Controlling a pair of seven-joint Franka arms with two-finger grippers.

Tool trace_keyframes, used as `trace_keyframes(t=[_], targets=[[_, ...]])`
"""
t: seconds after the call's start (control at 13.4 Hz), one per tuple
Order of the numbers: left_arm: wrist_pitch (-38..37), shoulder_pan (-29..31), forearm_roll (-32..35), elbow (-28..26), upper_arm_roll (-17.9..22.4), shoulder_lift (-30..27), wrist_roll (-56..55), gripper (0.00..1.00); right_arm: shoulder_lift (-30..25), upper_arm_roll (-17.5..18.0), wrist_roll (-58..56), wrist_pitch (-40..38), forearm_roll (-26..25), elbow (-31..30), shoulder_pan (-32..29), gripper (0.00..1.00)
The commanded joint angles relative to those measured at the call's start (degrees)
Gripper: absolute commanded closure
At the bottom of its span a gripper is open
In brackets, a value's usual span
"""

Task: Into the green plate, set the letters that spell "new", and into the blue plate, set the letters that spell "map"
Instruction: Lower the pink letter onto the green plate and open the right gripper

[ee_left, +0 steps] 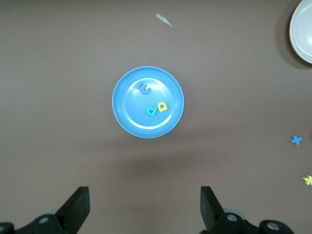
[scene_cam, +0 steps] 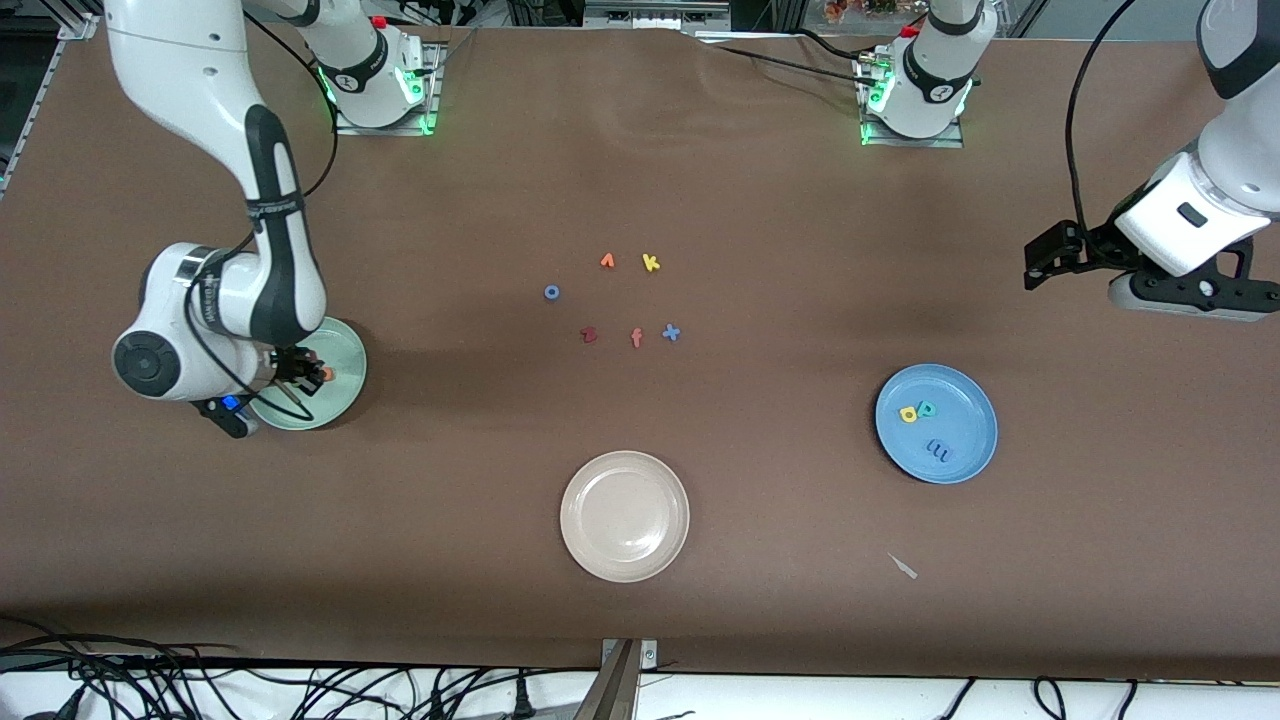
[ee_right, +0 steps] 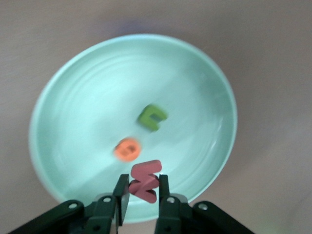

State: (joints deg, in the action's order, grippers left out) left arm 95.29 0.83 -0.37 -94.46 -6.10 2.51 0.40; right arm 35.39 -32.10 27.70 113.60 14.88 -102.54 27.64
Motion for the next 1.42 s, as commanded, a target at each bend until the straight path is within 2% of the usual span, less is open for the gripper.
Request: trace_keyframes(t=[0.0,0.22,0.52,0.75,1.05,1.2,1.35], targets=[[-3.0,-1.5,-0.5,0.2,0.9,-1.0,1.2,0.0,-1.2,-0.1,-2.6,-1.2,0.3,1.1,0.6,0.0],[-3.5,-4.2,-0.3,1.0,3.6,-1.1,1.2,0.0,-1.5,0.0,-2.6,-11.8,0.5,8.2,0.5,0.0],[-3.4,-4.6,-0.2,1.5,3.7,-0.9,1.3,0.0,-1.6,0.5,-4.7,-25.1,1.0,17.9,1.1,0.0],[-3.4,-4.6,-0.2,1.5,3.6,-0.9,1.3,0.0,-2.1,0.5,-4.9,-33.0,0.9,22.8,1.9,0.0],[-3.5,-4.6,-0.3,1.5,3.4,-0.9,1.3,0.0,-5.1,0.5,-4.8,-34.5,-0.3,23.0,5.0,0.0],[-3.5,-4.7,-0.2,1.5,3.4,-0.9,1.3,0.0,-9.3,3.2,-5.5,-33.4,-0.8,22.0,4.7,0.0],[-3.5,-4.9,0.0,1.5,3.5,-0.9,1.3,0.0,-14.4,6.2,-9.2,-28.8,-5.1,17.6,4.3,0.0]])
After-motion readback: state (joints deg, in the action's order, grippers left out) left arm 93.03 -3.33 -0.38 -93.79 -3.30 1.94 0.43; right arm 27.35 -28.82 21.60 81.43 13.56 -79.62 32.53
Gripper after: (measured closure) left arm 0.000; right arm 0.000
